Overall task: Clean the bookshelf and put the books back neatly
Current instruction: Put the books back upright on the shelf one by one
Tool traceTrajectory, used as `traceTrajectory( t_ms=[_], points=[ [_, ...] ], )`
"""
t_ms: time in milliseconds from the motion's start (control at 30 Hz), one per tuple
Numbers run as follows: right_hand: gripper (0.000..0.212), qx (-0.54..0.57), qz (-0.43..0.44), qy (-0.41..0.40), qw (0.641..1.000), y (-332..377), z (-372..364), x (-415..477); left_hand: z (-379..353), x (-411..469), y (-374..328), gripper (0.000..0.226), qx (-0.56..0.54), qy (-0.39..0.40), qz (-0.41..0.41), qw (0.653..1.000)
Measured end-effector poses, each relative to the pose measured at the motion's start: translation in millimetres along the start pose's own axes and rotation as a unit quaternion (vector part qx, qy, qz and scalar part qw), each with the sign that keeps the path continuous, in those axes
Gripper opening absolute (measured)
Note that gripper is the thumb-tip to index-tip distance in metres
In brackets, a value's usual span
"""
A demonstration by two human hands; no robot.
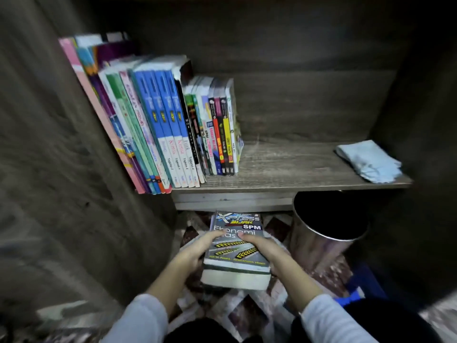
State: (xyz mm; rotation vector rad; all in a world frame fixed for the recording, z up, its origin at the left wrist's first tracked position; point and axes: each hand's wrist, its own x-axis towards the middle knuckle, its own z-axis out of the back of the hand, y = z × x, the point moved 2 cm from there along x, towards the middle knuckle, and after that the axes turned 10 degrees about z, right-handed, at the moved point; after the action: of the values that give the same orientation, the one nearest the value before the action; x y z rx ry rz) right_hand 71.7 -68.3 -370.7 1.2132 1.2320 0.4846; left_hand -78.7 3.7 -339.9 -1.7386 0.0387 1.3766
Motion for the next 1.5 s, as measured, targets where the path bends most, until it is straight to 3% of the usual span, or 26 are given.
traceTrajectory(
  t_ms=[67,100,233,333,533,567,667,733,800,867,933,1000,1033,1067,1133,1233,1267,1333,1433,1500],
  points=[
    [0.034,0.015,0.01,-0.021,1.0,4.8,1.8,-18.3,-2.9,-17.1,-6.6,0.035,0.028,0.015,0.009,0.999],
    [0.04,0.012,0.018,-0.039,0.999,8.3,4.4,-31.0,-6.9,-28.7,-9.5,0.035,0.048,0.022,0.008,0.999],
    [0.119,0.035,0.059,-0.089,0.994,16.1,9.1,-58.1,-17.2,-58.4,-17.9,0.04,0.078,0.027,-0.012,0.997],
    [0.11,0.036,0.108,-0.106,0.988,34.4,13.9,-87.6,-30.1,-83.0,-19.3,0.041,0.078,0.03,-0.034,0.996],
    [0.064,0.023,0.199,-0.121,0.972,75.6,27.7,-116.5,-54.0,-118.4,-33.8,0.038,0.016,0.059,-0.105,0.993],
    [0.066,0.013,0.227,-0.124,0.966,83.0,27.4,-117.2,-55.7,-121.2,-36.8,0.037,-0.001,0.061,-0.113,0.992],
    [0.101,-0.034,0.263,-0.119,0.957,109.9,31.4,-124.6,-62.0,-130.7,-54.0,0.036,-0.054,0.055,-0.15,0.986],
    [0.103,-0.089,0.295,-0.116,0.944,128.7,34.5,-132.7,-66.7,-134.6,-66.3,0.029,-0.084,0.05,-0.184,0.978],
    [0.105,-0.19,0.358,-0.128,0.905,144.4,40.5,-141.2,-73.0,-138.9,-81.0,0.024,-0.113,0.046,-0.211,0.97],
    [0.102,-0.334,0.458,-0.149,0.811,158.0,42.2,-158.0,-78.5,-139.9,-96.1,0.024,-0.134,0.048,-0.231,0.962],
    [0.101,-0.475,0.545,-0.166,0.671,157.3,38.4,-172.5,-80.9,-137.5,-111.4,0.028,-0.147,0.039,-0.248,0.957],
    [0.102,-0.584,0.61,-0.204,0.495,146.6,34.5,-170.7,-83.2,-135.9,-125.9,0.03,-0.16,0.037,-0.246,0.955],
    [0.102,-0.621,0.621,-0.21,0.431,140.7,34.0,-166.2,-85.2,-135.6,-132.2,0.027,-0.171,0.041,-0.241,0.954],
    [0.102,-0.637,0.625,-0.222,0.392,134.9,33.9,-156.3,-86.8,-135.9,-137.1,0.025,-0.181,0.039,-0.236,0.954],
    [0.095,-0.614,0.632,-0.273,0.386,131.4,40.2,-132.3,-96.9,-132.9,-146.1,0.033,-0.193,0.037,-0.227,0.954],
    [0.044,-0.51,0.68,-0.378,0.368,142.1,51.3,-110.0,-110.7,-123.3,-157.2,0.048,-0.195,0.034,-0.228,0.953],
    [0.035,-0.488,0.688,-0.393,0.365,146.7,54.9,-106.7,-113.0,-122.1,-160.8,0.047,-0.191,0.03,-0.234,0.953],
    [0.035,-0.473,0.692,-0.402,0.367,156.3,60.9,-101.4,-116.9,-116.9,-170.2,0.047,-0.173,0.018,-0.246,0.954],
    [0.054,-0.472,0.679,-0.402,0.394,163.7,70.6,-90.5,-124.1,-109.6,-186.8,0.05,-0.1,-0.042,-0.276,0.955],
    [0.06,-0.46,0.663,-0.407,0.429,168.3,78.4,-80.7,-127.7,-108.0,-201.0,0.076,-0.037,-0.091,-0.298,0.95]
  ],
)
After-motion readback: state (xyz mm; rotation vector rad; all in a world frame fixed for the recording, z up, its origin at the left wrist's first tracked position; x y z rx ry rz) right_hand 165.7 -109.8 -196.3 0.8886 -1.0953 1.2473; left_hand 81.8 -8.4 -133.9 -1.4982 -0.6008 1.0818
